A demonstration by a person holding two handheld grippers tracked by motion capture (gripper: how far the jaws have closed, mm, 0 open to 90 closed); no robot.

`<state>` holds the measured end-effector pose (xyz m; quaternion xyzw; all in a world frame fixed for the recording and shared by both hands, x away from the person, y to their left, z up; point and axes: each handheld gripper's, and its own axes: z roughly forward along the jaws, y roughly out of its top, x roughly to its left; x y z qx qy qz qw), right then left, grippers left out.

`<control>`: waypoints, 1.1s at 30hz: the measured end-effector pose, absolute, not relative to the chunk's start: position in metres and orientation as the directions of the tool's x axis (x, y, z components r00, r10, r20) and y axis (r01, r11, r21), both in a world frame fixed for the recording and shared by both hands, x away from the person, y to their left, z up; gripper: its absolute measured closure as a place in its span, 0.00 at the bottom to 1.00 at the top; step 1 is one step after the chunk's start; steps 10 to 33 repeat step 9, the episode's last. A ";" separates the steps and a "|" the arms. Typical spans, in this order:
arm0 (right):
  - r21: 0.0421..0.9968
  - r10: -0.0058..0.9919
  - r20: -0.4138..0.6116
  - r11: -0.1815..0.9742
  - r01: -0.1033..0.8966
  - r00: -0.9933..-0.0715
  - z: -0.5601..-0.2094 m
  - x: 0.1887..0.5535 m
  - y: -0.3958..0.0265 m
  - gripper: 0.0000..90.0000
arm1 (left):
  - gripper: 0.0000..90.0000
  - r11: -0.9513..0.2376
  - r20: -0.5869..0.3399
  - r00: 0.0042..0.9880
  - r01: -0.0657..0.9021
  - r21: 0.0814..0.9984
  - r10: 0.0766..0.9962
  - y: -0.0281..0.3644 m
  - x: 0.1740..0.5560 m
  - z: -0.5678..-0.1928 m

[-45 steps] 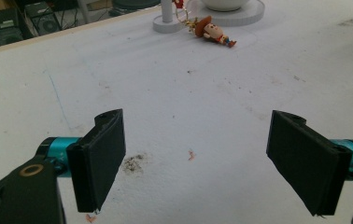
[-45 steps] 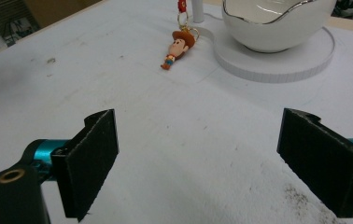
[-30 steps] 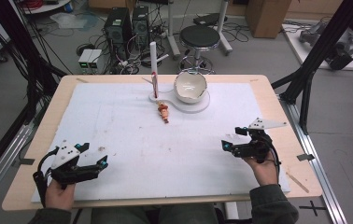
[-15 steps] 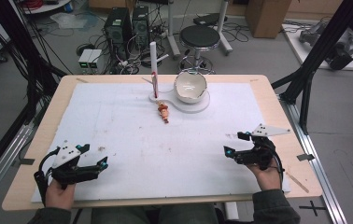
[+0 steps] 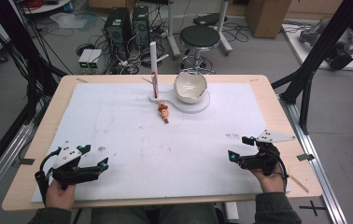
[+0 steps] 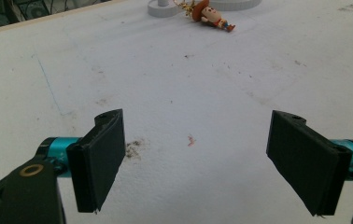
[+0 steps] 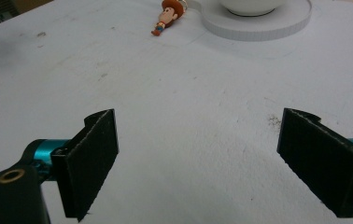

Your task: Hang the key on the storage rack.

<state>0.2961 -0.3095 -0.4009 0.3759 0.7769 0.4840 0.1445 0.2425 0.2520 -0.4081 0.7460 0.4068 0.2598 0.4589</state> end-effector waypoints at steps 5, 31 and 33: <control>0.861 0.723 0.142 0.247 0.445 -0.676 -0.403 0.292 -0.310 0.13 | 0.22 -0.250 0.013 0.536 0.372 0.894 0.844 0.252 0.243 -0.408; 0.860 0.723 0.134 0.255 0.442 -0.677 -0.403 0.290 -0.309 0.13 | 0.22 -0.251 0.016 0.536 0.369 0.895 0.844 0.253 0.243 -0.408; 0.860 0.723 0.134 0.255 0.442 -0.677 -0.403 0.290 -0.309 0.13 | 0.22 -0.251 0.016 0.536 0.369 0.895 0.844 0.253 0.243 -0.408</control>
